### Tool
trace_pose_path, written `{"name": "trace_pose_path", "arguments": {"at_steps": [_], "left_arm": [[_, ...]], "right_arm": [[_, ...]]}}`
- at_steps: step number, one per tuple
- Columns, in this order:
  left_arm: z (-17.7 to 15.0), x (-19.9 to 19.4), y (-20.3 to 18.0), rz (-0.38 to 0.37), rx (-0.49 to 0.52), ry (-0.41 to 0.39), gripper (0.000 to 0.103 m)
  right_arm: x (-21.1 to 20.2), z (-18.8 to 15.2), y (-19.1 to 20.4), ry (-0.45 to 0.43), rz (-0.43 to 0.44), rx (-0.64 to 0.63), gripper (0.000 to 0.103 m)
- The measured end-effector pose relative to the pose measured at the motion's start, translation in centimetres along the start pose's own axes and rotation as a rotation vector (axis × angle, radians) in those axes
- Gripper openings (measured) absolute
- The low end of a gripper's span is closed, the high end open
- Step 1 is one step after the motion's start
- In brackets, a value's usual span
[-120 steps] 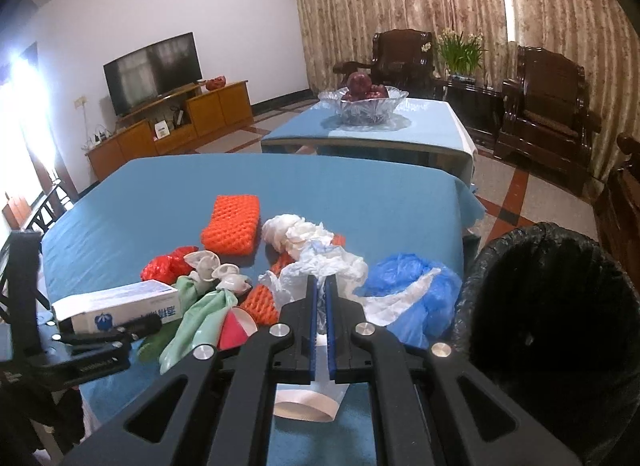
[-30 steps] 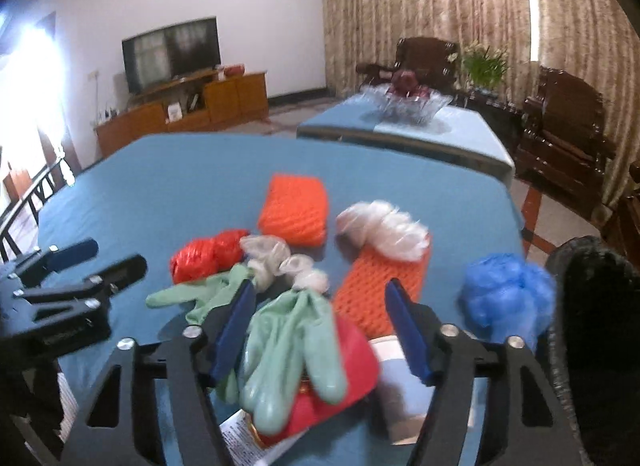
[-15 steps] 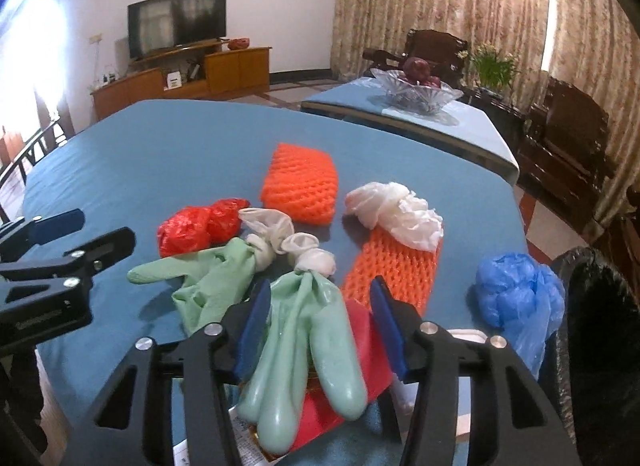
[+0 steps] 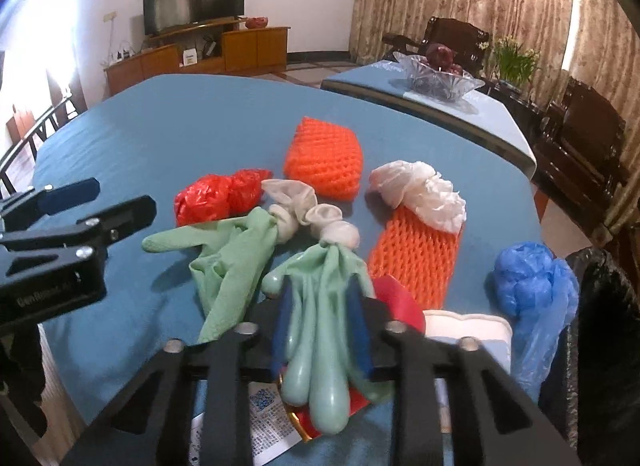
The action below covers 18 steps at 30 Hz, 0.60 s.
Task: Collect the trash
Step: 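Grasp one green glove with the right tool while the left tool grasps the other glove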
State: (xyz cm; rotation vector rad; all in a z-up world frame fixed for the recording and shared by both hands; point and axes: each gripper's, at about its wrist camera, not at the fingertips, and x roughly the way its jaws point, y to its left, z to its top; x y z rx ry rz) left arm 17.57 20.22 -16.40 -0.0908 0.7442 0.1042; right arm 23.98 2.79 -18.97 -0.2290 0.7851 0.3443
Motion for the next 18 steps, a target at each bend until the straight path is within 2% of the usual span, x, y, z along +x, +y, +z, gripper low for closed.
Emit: {"name": "trace_pose_path", "arguments": {"at_steps": [2, 4, 10, 13, 18], "left_arm": [[0.0, 0.2, -0.5, -0.012, 0.004, 0.004, 0.080], [0.0, 0.5, -1.3, -0.026, 0.014, 0.008, 0.080], [-0.4, 1.7, -3.4, -0.071, 0.035, 0.029, 0.079], [-0.8, 3.0, -4.7, -0.100, 0.048, 0.068, 0.069], [-1.1, 4.0, -5.8, -0.126, 0.042, 0.098, 0.066]], "right_arm": [[-0.1, 0.1, -0.5, -0.005, 0.015, 0.023, 0.009], [-0.3, 0.2, -1.3, -0.011, 0.036, 0.054, 0.008], [-1.1, 0.7, -3.5, -0.057, 0.020, 0.112, 0.006], [-0.9, 0.8, -4.6, -0.061, 0.025, 0.136, 0.007], [-0.8, 0.6, -4.8, -0.064, 0.037, 0.132, 0.006]]}}
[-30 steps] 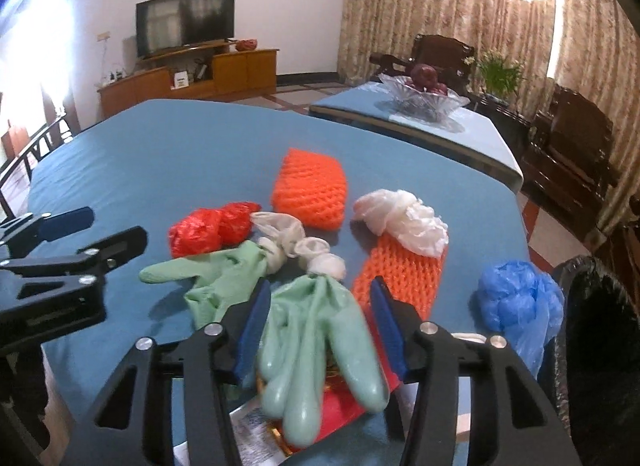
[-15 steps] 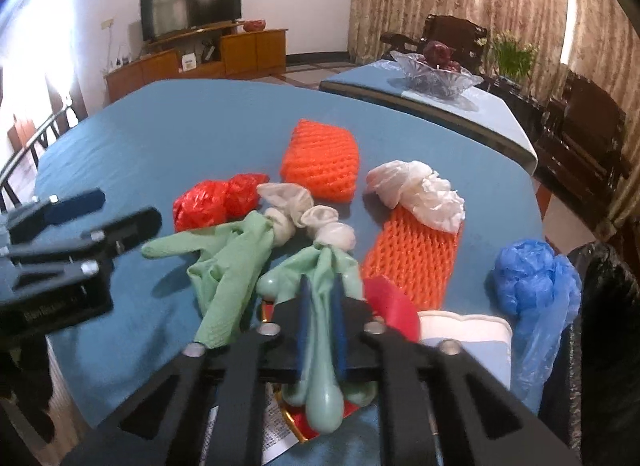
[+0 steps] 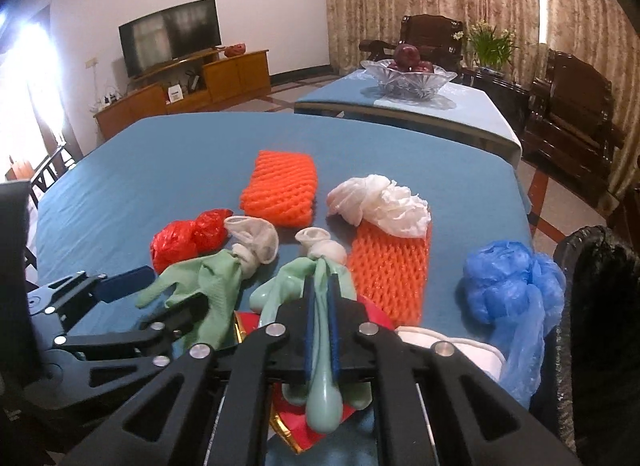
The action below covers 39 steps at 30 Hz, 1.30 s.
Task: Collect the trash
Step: 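Grasp one green glove with the right tool while the left tool grasps the other glove, then carry both green gloves over the black bin while opening both tools to release them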
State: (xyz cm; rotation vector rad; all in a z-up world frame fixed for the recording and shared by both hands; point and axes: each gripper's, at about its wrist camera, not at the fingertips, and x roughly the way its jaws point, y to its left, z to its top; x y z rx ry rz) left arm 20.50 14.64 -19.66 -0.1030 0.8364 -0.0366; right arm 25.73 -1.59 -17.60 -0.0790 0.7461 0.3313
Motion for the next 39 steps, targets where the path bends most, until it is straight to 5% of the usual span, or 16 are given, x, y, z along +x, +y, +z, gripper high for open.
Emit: {"name": "trace_pose_path", "arguments": {"at_steps": [7, 8, 10, 16, 39], "left_arm": [[0.0, 0.3, -1.2, -0.009, 0.014, 0.014, 0.071], [0.0, 0.8, -1.1, -0.015, 0.004, 0.029, 0.067], [-0.1, 1.3, -0.9, -0.040, -0.018, 0.055, 0.042], [0.1, 0.7, 0.4, -0.095, -0.095, 0.048, 0.016], [5.1, -10.1, -2.8, -0.124, -0.015, -0.184, 0.013]], "right_arm": [[-0.2, -0.4, -0.1, -0.004, 0.007, 0.011, 0.006], [-0.3, -0.5, -0.2, -0.005, 0.008, 0.013, 0.006], [-0.4, -0.5, -0.3, -0.005, 0.011, 0.017, 0.007], [-1.0, -0.2, -0.5, -0.008, 0.019, 0.021, 0.007], [-10.1, 4.6, -0.9, -0.235, -0.001, -0.004, 0.007]]}}
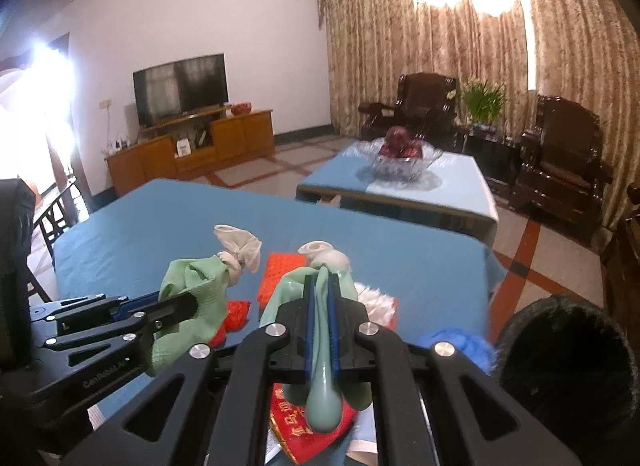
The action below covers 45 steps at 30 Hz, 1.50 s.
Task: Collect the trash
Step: 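Carry both green gloves over the black bin while opening both tools to release them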
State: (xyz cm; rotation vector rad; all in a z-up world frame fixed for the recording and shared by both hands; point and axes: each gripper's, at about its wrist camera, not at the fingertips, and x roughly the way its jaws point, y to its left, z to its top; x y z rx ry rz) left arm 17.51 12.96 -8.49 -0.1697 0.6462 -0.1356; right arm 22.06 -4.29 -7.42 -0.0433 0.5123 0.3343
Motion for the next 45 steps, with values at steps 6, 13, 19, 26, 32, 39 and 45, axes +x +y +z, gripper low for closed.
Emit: {"name": "trace_pose_path", "arguments": {"at_steps": [6, 13, 19, 26, 32, 39, 45], "left_arm": [[0.9, -0.6, -2.8, -0.038, 0.035, -0.026, 0.012], [1.7, 0.1, -7.9, -0.118, 0.093, -0.040, 0.012], [1.8, 2.1, -13.7, -0.205, 0.143, -0.029, 0.012], [0.7, 5.7, -21.6, -0.315, 0.215, 0.010, 0.012], [-1.2, 9.8, -26.9, -0.395, 0.266, 0.096, 0.013], [-3.6, 14.9, -29.9, -0.425, 0.267, 0.202, 0.052], [-3.7, 14.6, -29.5, -0.410, 0.284, 0.169, 0.063]], "right_arm": [[-2.9, 0.7, -2.0, -0.049, -0.042, 0.009, 0.007], [-6.3, 0.8, -6.5, -0.076, -0.125, 0.042, 0.007], [-9.2, -0.2, -11.8, -0.081, -0.236, 0.081, 0.007], [-11.7, -2.7, -19.0, -0.055, -0.378, 0.145, 0.004], [-11.7, -5.5, -24.2, 0.007, -0.460, 0.199, 0.004], [-11.8, -8.6, -27.4, 0.052, -0.522, 0.270, 0.019], [-11.8, -9.7, -27.5, 0.056, -0.567, 0.279, 0.070]]}}
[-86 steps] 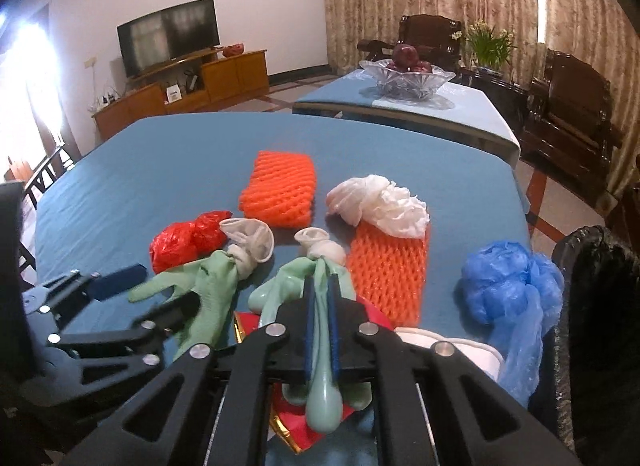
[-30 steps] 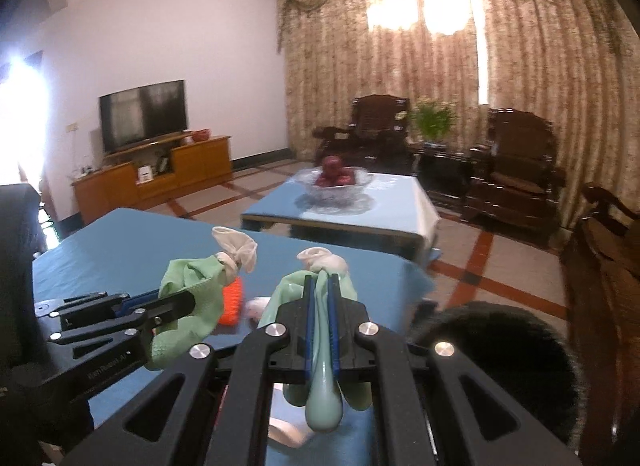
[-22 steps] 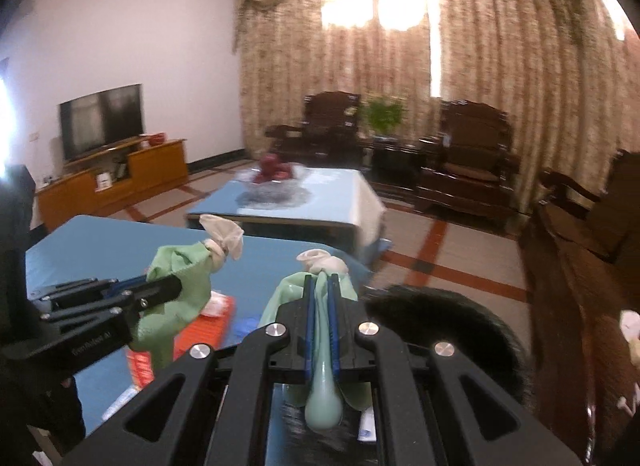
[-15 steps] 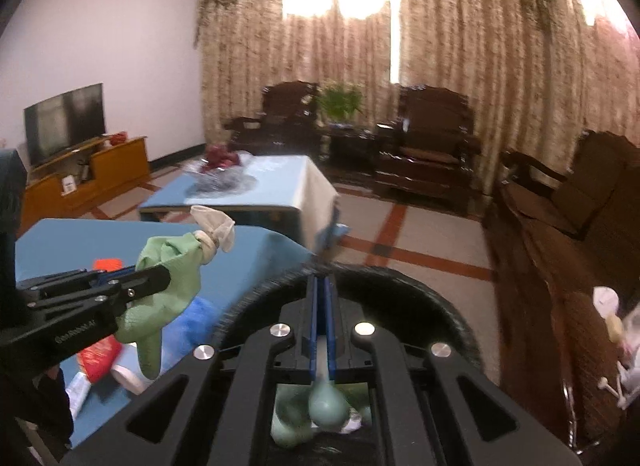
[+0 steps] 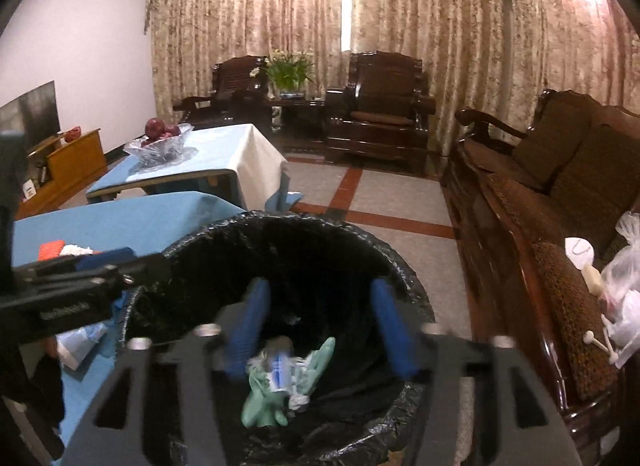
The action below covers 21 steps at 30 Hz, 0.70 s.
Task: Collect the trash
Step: 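Carry both green gloves over the black bin while opening both tools to release them, then grasp the red paper packet with the left tool while the right tool grasps the white paper cup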
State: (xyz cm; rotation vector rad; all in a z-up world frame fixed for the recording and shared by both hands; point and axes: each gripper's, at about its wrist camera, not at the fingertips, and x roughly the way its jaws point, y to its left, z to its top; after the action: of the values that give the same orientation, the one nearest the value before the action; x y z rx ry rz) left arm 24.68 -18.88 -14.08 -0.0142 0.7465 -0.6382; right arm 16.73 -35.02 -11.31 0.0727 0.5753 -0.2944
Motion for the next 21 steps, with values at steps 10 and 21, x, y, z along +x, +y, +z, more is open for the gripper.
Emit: {"name": "trace_pose_path", "arguments": {"at_steps": [10, 21], "left_arm": [[-1.0, -7.7, 4.4, 0.138, -0.016, -0.113, 0.080], [-5.8, -16.2, 13.7, 0.383, -0.107, -0.135, 0.081]], "right_arm": [[-1.0, 0.3, 4.1, -0.038, 0.045, -0.006, 0.097], [-3.1, -1.6, 14.6, -0.057, 0.223, -0.053, 0.097]]}}
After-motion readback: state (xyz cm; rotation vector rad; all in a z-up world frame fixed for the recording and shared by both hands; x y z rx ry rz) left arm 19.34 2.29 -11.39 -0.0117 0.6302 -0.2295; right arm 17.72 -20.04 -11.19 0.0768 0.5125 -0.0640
